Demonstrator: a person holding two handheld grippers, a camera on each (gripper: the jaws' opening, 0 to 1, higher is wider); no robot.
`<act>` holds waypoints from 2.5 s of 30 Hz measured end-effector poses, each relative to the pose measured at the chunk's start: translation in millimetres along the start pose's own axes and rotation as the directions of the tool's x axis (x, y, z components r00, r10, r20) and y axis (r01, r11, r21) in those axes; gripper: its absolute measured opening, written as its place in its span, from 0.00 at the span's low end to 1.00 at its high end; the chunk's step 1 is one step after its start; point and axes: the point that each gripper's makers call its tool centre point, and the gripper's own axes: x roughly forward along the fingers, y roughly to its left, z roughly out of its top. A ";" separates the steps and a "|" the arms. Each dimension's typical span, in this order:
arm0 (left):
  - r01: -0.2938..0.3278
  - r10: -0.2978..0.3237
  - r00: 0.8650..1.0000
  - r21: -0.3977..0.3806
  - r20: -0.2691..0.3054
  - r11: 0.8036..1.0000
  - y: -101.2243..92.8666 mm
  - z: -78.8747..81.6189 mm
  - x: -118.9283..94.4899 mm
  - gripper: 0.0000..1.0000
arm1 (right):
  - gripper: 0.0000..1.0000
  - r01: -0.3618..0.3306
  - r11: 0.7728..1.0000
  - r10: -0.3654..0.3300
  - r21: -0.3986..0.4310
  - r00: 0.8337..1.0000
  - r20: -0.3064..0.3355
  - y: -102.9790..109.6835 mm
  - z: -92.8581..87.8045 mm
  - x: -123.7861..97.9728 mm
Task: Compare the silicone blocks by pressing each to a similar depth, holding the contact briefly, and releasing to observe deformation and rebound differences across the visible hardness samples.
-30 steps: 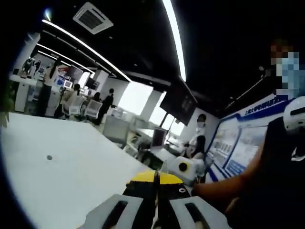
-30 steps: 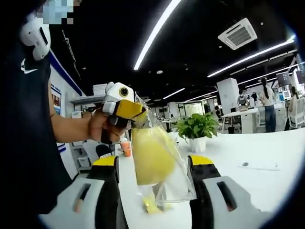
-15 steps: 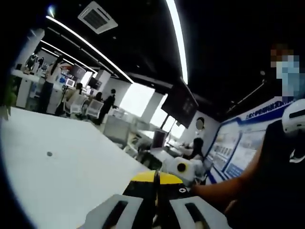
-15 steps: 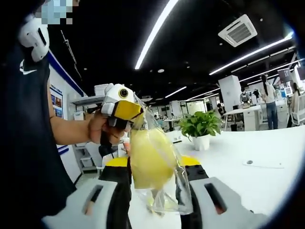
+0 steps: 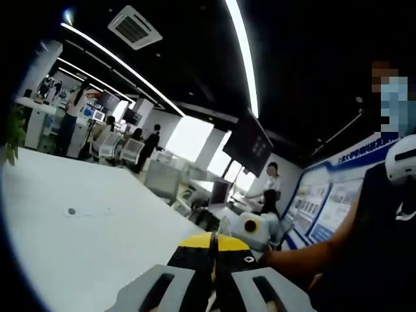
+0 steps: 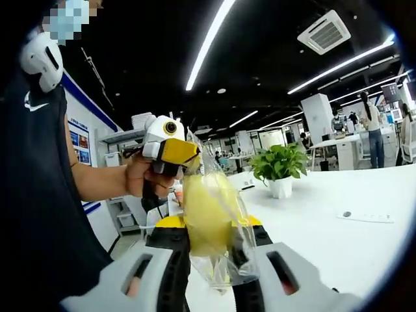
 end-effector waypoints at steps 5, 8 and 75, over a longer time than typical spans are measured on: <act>-0.005 0.005 1.000 0.006 -0.007 1.000 2.6 -3.0 -2.8 0.00 | 0.10 0.022 1.000 -0.021 0.013 0.997 -0.071 2.3 -1.6 -1.5; 0.004 -0.004 1.000 0.020 -0.001 1.000 1.3 -2.3 -2.5 0.00 | 0.08 0.026 0.999 -0.025 0.020 0.997 -0.078 1.6 -1.4 -2.6; -0.070 0.074 0.996 0.098 -0.044 0.993 14.5 -5.9 -3.5 0.00 | 0.01 0.021 0.997 -0.008 0.079 0.987 -0.163 2.1 -1.9 -7.6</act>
